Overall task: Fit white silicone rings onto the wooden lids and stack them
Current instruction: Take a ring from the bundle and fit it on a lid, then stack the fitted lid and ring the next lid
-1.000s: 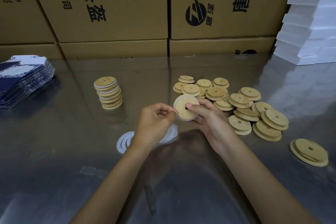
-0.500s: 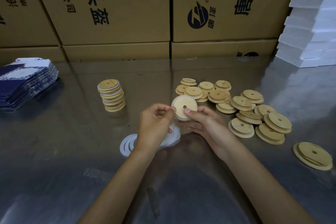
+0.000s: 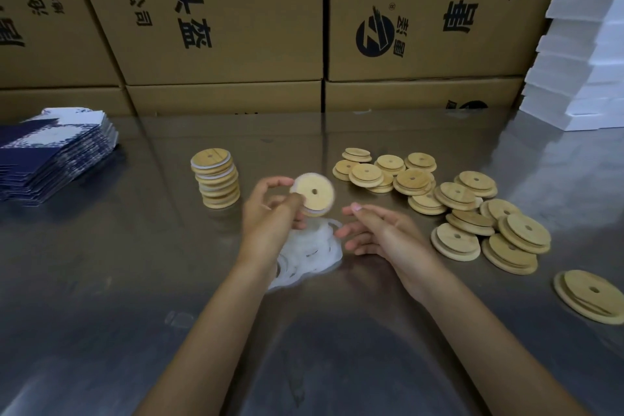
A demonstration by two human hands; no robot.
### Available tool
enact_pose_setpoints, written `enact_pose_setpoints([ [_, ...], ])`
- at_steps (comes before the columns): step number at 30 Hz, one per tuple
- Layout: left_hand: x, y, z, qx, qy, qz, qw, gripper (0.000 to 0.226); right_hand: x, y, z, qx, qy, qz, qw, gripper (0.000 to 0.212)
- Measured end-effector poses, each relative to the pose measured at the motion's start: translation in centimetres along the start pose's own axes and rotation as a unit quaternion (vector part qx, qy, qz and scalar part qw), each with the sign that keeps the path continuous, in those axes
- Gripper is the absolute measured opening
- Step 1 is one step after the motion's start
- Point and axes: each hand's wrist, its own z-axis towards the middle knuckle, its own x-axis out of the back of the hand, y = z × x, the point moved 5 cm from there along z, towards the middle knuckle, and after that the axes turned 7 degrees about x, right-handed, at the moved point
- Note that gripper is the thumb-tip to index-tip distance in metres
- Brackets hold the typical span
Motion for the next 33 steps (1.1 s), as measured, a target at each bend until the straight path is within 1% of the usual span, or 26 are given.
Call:
enact_pose_setpoints([
  [2, 1.8, 0.2, 1.0, -0.009, 0.075, -0.012, 0.997, 0.018, 0.3, 0.0, 0.1, -0.005, 0.006, 0.008, 1.000, 0.025],
  [4, 3.6, 0.5, 1.7, -0.019, 0.130, -0.052, 0.990, 0.014, 0.5, 0.0, 0.2, -0.011, 0.009, 0.013, 1.000, 0.025],
  [6, 5.0, 1.1, 2.1, -0.046, 0.159, -0.094, 0.982, 0.015, 0.4, 0.0, 0.2, -0.014, 0.009, 0.014, 1.000, 0.026],
  [9, 6.5, 2.1, 2.6, -0.085, 0.162, -0.166, 0.969, 0.021, 0.4, 0.2, 0.2, -0.016, 0.003, 0.007, 1.000, 0.027],
  [11, 7.1, 2.2, 2.9, -0.083, 0.150, -0.193, 0.966, 0.022, 0.5, 0.3, 0.3, -0.017, 0.000, 0.001, 1.000, 0.027],
  [13, 7.1, 1.9, 3.0, -0.054, 0.122, -0.202, 0.970, 0.021, 0.5, 0.3, 0.3, -0.017, 0.000, -0.002, 1.000, 0.027],
  [16, 5.7, 1.3, 2.7, 0.005, 0.046, -0.198, 0.979, 0.021, 0.4, 0.4, 0.4, -0.014, -0.002, -0.006, 1.000, 0.027],
  [18, 3.9, 1.1, 2.0, 0.033, -0.013, -0.176, 0.984, 0.023, 0.2, 0.3, 0.3, -0.008, -0.007, -0.010, 1.000, 0.027],
  [21, 0.7, 0.7, 0.5, 0.062, -0.106, -0.134, 0.983, 0.030, -0.3, 0.1, 0.1, 0.011, -0.024, -0.001, 1.000, 0.030],
  [23, -0.9, 0.4, -0.6, 0.063, -0.151, -0.112, 0.980, 0.032, -0.6, -0.1, 0.0, 0.025, -0.036, 0.024, 0.999, 0.031],
  [25, -1.6, 0.4, -1.2, 0.056, -0.166, -0.099, 0.980, 0.031, -0.6, -0.3, 0.0, 0.042, -0.038, 0.046, 0.997, 0.027],
  [28, -1.7, 0.5, -1.5, 0.050, -0.164, -0.094, 0.981, 0.029, -0.4, -0.6, 0.0, 0.066, -0.040, 0.030, 0.997, 0.023],
  [31, -1.7, 0.6, -1.5, 0.045, -0.167, -0.091, 0.981, 0.027, -0.4, -0.6, 0.0, 0.067, -0.043, 0.022, 0.997, 0.023],
  [33, -1.5, 0.4, -1.3, 0.041, -0.149, -0.082, 0.985, 0.025, -0.5, -0.4, 0.0, 0.054, -0.037, 0.014, 0.998, 0.024],
])
